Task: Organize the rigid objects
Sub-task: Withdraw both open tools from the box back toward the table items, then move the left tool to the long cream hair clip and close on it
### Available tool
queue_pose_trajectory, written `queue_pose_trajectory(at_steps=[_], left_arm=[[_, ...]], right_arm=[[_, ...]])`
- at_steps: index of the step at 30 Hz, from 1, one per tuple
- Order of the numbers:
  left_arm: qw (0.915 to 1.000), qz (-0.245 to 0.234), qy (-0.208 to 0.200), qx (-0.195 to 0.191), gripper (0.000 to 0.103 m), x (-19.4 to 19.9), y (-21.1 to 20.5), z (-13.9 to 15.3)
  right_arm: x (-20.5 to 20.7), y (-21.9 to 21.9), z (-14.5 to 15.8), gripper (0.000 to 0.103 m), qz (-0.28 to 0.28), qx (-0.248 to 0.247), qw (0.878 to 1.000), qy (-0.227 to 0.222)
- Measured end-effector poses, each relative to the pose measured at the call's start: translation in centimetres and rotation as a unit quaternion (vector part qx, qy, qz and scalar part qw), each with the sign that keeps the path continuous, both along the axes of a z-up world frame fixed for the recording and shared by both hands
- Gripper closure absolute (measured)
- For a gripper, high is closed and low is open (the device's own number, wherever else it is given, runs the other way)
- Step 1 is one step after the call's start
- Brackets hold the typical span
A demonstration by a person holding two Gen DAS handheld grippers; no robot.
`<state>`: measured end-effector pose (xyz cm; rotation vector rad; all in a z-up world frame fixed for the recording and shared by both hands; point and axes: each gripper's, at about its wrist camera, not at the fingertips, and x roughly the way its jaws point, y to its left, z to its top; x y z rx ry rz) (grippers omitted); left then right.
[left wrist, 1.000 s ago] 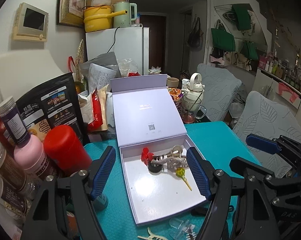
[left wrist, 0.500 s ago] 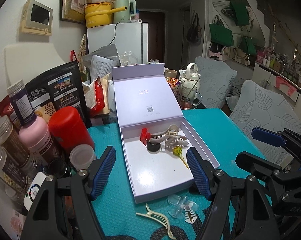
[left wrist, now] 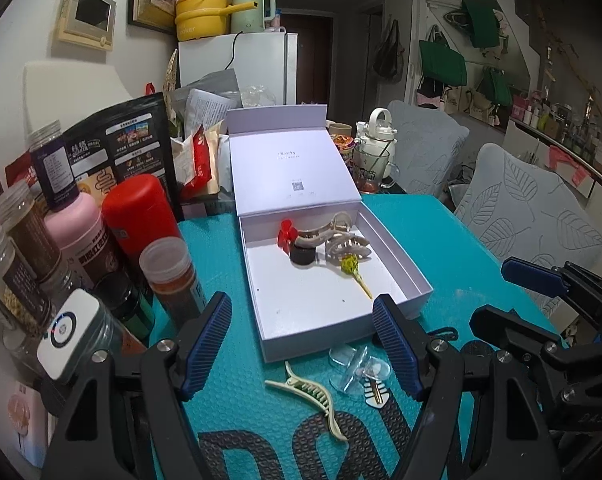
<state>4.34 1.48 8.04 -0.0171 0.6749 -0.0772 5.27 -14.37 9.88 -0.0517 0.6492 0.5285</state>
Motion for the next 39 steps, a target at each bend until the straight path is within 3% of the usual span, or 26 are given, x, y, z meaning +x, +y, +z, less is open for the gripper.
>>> queue_pose_trajectory(at_steps=[18,39], left_arm=[[0.9986,-0.007,0.051,-0.017,0.03,-1.7,0.2,-5.6],[0.989,-0.029,0.143,-0.023,0.03,1.6,-0.7,-12.5]], right_arm=[[-1.2,0.3,-5.0,0.031,0.007,-0.003,0.999,0.043],[1.0,0.8,-10.9,0.031,0.017,-0.029,0.994,0.104]])
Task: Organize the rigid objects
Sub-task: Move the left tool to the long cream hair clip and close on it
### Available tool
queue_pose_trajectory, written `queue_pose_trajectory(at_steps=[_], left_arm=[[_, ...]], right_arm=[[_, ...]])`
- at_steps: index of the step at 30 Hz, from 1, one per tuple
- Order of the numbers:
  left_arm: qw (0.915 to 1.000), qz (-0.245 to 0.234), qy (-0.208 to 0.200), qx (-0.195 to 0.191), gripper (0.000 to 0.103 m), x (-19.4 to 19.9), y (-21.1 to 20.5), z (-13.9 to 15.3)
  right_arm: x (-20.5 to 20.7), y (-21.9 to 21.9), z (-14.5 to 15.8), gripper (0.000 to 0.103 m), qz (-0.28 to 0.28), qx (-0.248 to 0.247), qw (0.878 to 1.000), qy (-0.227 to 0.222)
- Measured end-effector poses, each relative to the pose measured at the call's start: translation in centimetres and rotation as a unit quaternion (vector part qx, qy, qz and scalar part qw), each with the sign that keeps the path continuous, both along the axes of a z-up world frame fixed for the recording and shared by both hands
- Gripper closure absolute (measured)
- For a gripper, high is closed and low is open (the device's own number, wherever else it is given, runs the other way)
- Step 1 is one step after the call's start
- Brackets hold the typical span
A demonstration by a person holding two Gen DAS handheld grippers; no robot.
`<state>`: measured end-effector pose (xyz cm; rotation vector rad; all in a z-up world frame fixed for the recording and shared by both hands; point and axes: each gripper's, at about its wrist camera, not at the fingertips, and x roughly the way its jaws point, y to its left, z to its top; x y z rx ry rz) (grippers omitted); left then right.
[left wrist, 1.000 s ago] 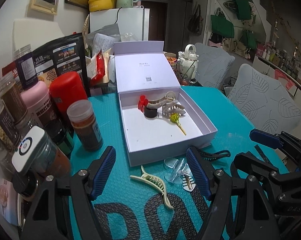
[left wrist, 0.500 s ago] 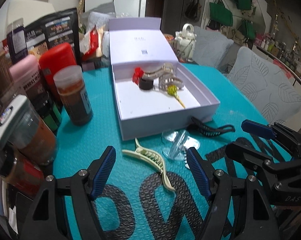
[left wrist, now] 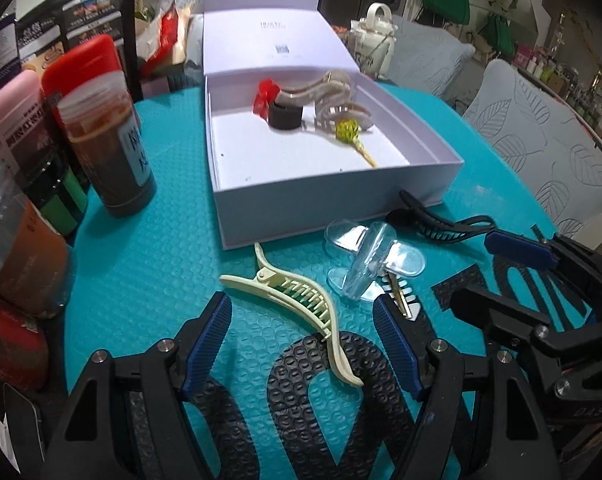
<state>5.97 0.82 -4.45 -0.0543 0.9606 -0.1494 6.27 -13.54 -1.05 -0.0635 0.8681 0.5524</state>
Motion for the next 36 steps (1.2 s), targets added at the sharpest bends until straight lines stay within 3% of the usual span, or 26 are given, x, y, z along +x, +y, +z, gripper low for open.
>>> queue_pose_trajectory(at_steps=[14,16,19,24,29,36], left_arm=[[0.9997,0.002,0.023,-0.007,0.03,2.3,0.1,-2.4],[0.9998,0.001,0.018,-0.005,0.038,2.4,0.3,-2.5],[0.9999,-0.005,0.011,-0.003,0.058,2.6,0.4,-2.5],[0.9997,-0.017,0.01,-0.012,0.075,2.4,0.7,-2.4],[0.9997,-0.013,0.013,-0.019,0.08,1.8,1.6,-2.2],[0.9999,-0.008,0.011,0.001,0.082,0.6,2.7,-1.7]], right_arm=[[1.7,-0.8,-1.9,0.031,-0.009,-0.007,1.0,0.025],[1.9,-0.9,-2.0,0.031,-0.01,-0.007,1.0,0.028],[2.2,-0.9,-2.3,0.031,-0.009,-0.009,0.999,0.033],[2.5,-0.4,-2.6,0.031,-0.003,-0.007,0.999,0.042],[2.9,0.7,-2.9,0.03,0.005,-0.006,0.999,0.047],[3.4,2.6,-3.6,0.028,0.017,-0.017,0.998,0.053]])
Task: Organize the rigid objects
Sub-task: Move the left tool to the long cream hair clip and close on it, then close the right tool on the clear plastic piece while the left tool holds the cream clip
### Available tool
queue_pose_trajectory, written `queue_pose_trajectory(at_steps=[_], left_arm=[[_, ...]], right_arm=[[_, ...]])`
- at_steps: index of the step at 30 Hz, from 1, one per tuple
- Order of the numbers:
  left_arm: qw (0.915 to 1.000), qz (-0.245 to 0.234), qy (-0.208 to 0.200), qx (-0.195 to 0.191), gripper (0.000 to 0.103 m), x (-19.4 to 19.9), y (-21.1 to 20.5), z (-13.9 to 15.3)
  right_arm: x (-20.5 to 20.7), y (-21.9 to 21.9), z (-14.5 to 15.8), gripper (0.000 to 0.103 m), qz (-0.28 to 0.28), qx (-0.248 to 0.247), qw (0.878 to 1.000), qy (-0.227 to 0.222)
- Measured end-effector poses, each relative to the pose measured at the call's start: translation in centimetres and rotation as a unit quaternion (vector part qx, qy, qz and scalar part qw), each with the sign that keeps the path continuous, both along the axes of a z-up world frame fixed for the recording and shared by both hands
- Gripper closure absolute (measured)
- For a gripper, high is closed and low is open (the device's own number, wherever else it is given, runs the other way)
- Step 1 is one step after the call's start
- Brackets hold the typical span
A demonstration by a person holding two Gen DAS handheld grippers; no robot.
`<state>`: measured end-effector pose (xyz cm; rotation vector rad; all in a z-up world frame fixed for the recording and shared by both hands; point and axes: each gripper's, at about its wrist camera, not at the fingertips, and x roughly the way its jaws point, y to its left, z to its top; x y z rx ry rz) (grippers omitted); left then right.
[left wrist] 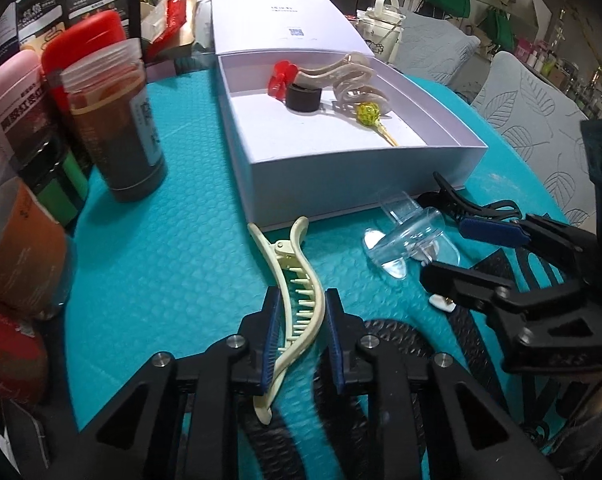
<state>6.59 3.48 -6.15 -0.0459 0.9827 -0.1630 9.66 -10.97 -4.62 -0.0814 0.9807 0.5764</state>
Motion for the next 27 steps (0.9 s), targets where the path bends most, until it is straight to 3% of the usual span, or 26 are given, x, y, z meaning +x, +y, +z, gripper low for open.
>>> queue_pose_trajectory(at_steps=[8,12,21,22,23,27], left_arm=[[0.9999,-0.006,0.016,0.003,0.081,0.4,0.9,-0.8],[0.9997,-0.012,0.006,0.02,0.081,0.8,0.3,-0.9],[0.9998,-0.003,-0.004,0.019,0.081,1.1,0.2,-1.0],[0.9998,-0.001,-0.004,0.017,0.081,1.1,0.2,-1.0],[0.9999,0.001,-0.004,0.013,0.081,1.1,0.3,-1.0],[0.9999,0.007,-0.005,0.008,0.081,0.9,0.6,-1.0]], right_arm=[[1.1,2.1,-0.5,0.028,0.012,-0.01,1.0,0.002],[1.5,2.8,-1.0,0.028,0.016,-0.016,1.0,0.009],[1.5,3.6,-1.4,0.029,0.014,-0.042,0.999,-0.005],[1.4,3.8,-1.5,0.031,0.015,-0.051,0.999,-0.011],[1.2,3.9,-1.5,0.042,0.013,-0.06,0.998,-0.019],[1.2,3.7,-1.5,0.042,0.012,-0.059,0.998,-0.026]])
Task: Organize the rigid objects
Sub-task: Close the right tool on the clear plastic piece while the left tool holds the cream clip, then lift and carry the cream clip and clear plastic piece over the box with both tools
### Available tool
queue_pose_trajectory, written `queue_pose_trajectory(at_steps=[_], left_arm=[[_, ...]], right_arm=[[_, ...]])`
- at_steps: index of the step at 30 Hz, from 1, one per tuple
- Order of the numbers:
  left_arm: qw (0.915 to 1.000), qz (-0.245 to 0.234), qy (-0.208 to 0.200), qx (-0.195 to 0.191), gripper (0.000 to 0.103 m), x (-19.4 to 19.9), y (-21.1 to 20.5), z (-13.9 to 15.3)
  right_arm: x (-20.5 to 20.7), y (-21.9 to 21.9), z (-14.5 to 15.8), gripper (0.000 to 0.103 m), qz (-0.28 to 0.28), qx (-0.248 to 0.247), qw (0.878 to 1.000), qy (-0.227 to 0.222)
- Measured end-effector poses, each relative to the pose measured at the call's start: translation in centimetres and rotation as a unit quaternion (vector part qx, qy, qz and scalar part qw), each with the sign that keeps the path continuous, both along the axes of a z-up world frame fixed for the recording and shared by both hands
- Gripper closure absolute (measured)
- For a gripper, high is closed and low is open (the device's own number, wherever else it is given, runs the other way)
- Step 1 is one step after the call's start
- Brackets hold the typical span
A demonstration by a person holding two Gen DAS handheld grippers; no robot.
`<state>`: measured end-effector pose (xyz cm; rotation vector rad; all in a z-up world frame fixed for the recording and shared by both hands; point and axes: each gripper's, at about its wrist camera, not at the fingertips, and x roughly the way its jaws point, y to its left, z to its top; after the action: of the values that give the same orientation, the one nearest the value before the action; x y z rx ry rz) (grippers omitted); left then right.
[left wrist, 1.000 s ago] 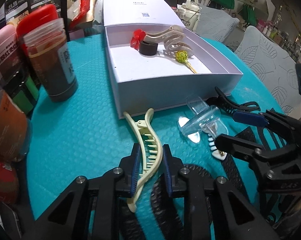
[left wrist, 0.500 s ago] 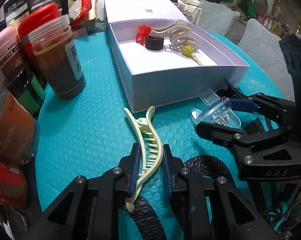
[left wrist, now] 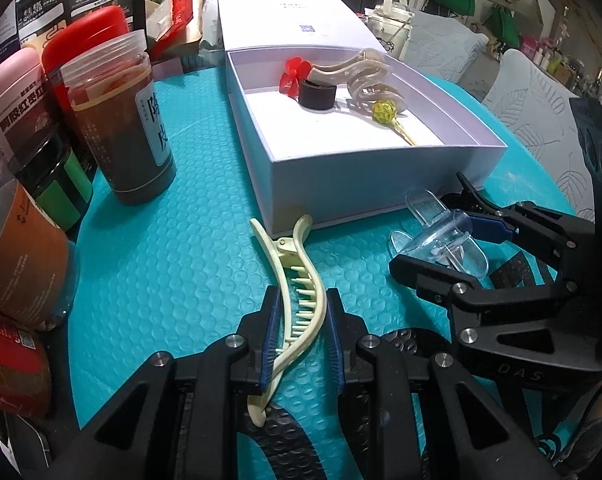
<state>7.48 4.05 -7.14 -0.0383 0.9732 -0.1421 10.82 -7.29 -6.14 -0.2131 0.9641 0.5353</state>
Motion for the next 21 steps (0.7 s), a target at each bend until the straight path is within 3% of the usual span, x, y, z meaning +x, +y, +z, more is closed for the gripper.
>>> queue_pose_trajectory(at_steps=[8,21], left_arm=[[0.9996,0.006,0.006,-0.027,0.081,-0.3,0.5,0.2],[0.9996,0.002,-0.01,-0.026,0.081,-2.2,-0.3,1.7]], right_arm=[[-0.2,-1.3,0.9,0.042,-0.013,0.036,0.999,0.004],[-2.5,-2.4,2.3,0.042,-0.016,0.047,0.999,-0.009]])
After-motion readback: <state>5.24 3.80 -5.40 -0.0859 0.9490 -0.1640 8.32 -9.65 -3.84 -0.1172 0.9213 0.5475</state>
